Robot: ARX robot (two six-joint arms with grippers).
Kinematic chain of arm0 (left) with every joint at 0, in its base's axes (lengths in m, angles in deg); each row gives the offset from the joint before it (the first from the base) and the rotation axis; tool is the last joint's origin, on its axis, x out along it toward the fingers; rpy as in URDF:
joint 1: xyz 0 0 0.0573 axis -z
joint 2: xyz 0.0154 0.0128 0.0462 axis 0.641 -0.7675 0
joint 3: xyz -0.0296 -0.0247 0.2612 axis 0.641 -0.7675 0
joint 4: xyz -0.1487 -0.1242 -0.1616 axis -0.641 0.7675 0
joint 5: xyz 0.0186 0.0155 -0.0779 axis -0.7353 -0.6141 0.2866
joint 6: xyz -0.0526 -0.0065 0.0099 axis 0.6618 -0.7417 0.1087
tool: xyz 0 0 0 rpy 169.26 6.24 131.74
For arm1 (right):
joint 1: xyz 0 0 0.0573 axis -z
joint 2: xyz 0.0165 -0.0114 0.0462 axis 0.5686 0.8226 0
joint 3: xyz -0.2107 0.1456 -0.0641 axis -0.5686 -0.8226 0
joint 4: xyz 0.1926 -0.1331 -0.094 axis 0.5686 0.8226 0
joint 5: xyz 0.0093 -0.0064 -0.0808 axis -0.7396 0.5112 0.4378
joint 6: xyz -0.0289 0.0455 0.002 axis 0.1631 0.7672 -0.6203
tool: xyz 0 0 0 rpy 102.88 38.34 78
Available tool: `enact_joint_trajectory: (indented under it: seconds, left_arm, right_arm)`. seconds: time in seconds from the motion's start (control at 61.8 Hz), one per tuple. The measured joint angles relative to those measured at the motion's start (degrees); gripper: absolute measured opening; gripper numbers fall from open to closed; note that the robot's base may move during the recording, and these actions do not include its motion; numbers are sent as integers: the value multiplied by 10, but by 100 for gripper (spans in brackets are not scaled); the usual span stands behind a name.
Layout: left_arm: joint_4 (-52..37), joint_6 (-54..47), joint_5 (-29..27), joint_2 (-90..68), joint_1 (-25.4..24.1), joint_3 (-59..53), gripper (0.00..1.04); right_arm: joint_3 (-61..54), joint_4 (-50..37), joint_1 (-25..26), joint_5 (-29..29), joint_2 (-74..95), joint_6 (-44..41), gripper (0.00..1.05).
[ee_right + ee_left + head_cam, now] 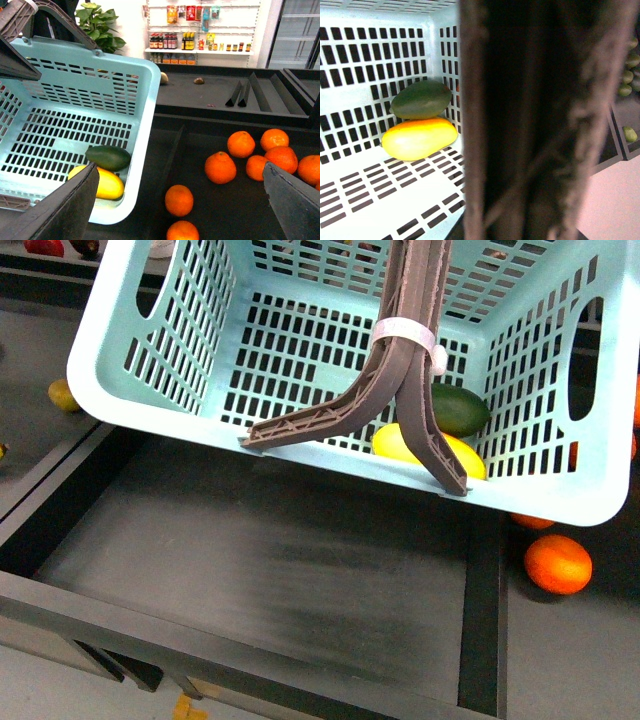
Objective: Pick mango and avocado into basket
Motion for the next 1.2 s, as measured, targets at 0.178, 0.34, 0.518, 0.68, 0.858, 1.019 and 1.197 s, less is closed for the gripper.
enact_joint_trajectory:
  seconds: [0.178, 0.34, 0.518, 0.68, 0.858, 1.019, 1.197]
  left_arm:
    - [0, 0, -12, 0, -1, 0, 5]
    - [-146, 73, -374, -37, 26, -14, 6]
    - [14, 281, -474, -158, -17, 234, 5]
    - [166, 495, -448, -313, -56, 457, 5]
    - [212, 585, -396, -417, -59, 557, 5]
    - [205, 655, -377, -455, -50, 640, 5]
    - [176, 715, -399, -485, -61, 701, 5]
  right_arm:
    - [0, 0, 0, 0, 0, 0, 97]
    - [0, 0, 0, -2, 0, 0, 97]
    - [0, 0, 0, 2, 0, 0, 97]
    - [0, 0, 0, 0, 0, 0, 97]
    - [0, 0, 0, 0, 0, 0, 97]
    - [0, 0, 0, 0, 0, 0, 97]
    - [0, 0, 0, 0, 0, 0, 97]
